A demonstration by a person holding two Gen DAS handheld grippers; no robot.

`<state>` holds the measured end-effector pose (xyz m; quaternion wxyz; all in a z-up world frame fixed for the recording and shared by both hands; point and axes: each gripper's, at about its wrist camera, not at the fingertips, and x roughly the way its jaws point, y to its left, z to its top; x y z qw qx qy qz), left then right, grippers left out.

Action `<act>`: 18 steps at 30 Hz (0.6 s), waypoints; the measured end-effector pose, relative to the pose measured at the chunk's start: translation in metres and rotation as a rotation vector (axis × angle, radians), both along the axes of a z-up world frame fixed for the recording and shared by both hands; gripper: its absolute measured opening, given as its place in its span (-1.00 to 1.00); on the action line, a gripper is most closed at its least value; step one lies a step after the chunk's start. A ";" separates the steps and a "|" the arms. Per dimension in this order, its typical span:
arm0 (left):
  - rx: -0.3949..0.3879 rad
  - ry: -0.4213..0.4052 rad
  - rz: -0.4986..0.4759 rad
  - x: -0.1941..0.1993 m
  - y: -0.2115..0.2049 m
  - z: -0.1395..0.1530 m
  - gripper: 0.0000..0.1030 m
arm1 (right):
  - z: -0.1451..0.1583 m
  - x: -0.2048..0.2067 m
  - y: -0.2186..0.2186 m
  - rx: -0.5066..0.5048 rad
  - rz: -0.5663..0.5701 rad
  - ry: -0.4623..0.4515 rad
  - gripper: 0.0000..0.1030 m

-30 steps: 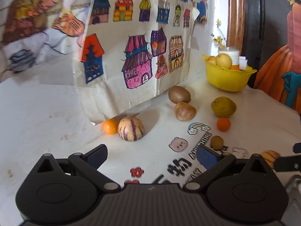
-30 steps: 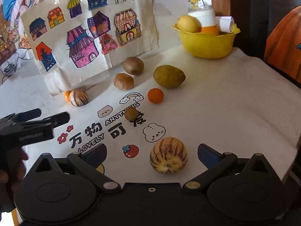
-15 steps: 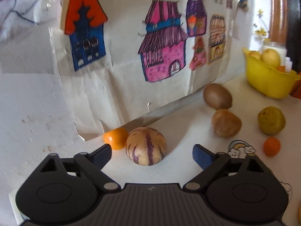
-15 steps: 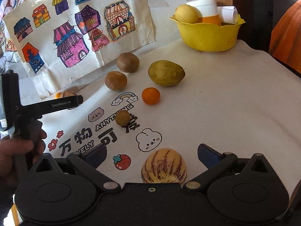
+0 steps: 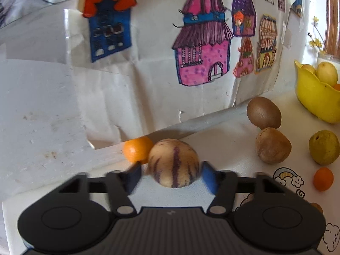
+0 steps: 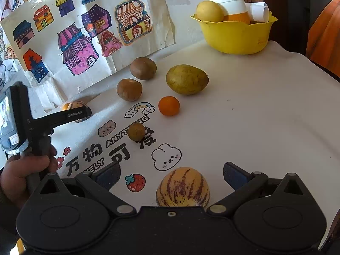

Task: Organize fruits
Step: 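Grasp a purple-striped pepino melon with the left gripper while the right tool approaches another striped melon, then close the right gripper on the larger striped melon while the left gripper lifts its melon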

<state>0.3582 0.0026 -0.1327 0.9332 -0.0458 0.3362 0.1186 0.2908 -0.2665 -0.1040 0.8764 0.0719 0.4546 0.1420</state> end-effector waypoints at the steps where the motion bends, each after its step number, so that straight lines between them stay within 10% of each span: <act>1: -0.022 0.005 -0.024 -0.001 0.003 0.000 0.02 | 0.000 0.000 0.000 0.002 0.001 0.000 0.99; 18: -0.017 0.011 -0.112 -0.051 0.016 0.013 -0.01 | -0.005 -0.010 0.001 -0.023 -0.001 0.010 0.99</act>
